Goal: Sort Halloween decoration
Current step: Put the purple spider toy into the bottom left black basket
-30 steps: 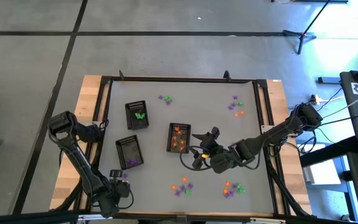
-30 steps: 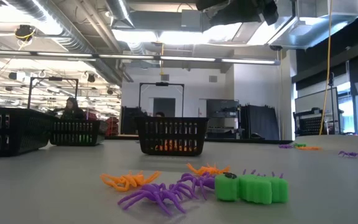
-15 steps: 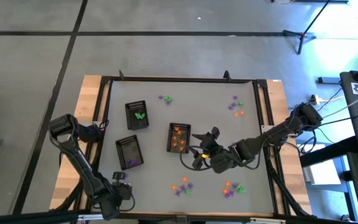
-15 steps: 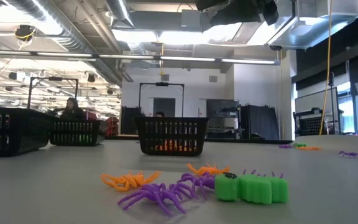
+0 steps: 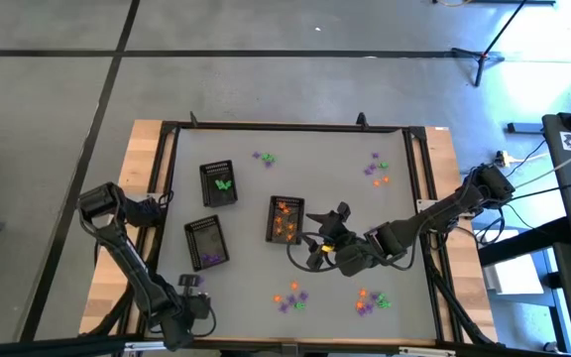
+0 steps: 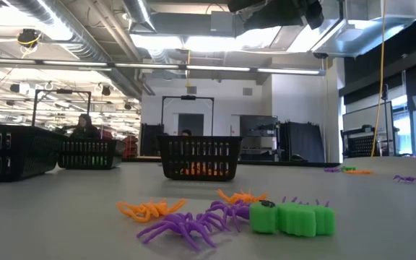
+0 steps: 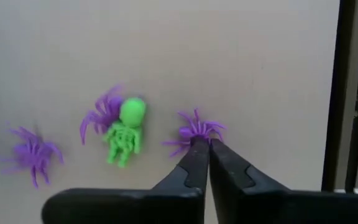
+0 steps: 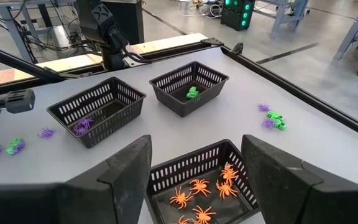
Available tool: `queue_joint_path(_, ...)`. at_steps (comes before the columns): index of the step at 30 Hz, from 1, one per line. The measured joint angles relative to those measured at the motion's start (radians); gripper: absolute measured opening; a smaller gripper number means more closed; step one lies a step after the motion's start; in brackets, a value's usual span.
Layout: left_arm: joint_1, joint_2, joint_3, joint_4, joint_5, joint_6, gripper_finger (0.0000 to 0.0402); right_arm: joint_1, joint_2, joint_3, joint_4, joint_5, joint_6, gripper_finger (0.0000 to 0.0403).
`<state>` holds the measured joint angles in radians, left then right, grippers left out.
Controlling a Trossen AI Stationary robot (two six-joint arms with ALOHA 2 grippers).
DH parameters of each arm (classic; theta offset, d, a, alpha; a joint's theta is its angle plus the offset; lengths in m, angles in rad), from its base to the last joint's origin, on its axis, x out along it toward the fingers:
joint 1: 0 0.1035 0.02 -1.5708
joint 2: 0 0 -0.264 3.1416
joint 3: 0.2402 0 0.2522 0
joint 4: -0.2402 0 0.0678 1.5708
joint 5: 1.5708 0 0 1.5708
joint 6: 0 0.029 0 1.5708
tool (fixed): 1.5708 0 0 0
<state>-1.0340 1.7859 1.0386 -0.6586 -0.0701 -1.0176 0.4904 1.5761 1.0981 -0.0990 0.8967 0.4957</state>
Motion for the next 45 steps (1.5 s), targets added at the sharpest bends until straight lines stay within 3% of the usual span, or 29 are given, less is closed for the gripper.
queue_joint_path(5,-0.002,0.001,0.081,-0.079,0.014,0.031,0.0,0.0,0.0,0.0,0.0,0.0,0.0,0.0246)
queue_joint_path(13,-0.001,-0.002,0.261,-0.295,-0.081,0.134,0.0,0.0,0.0,0.0,0.0,0.0,0.0,0.0246)
queue_joint_path(17,-0.004,-0.002,0.288,-0.324,-0.078,0.137,0.0,0.0,0.0,0.0,0.0,0.0,0.0,0.0246)
queue_joint_path(23,-0.034,-0.002,0.229,-0.3,-0.044,0.072,0.0014,0.0,0.0,0.0,0.0,0.0,0.0,0.0246)
queue_joint_path(35,-0.039,-0.002,0.066,-0.095,0.046,0.018,0.013,0.0,0.0,0.0,0.0,0.0,0.0,0.0246)
queue_joint_path(45,-0.038,-0.008,-0.022,-0.028,0.091,-0.022,0.0146,0.0,0.0,0.0,0.0,0.0,0.0,0.0246)
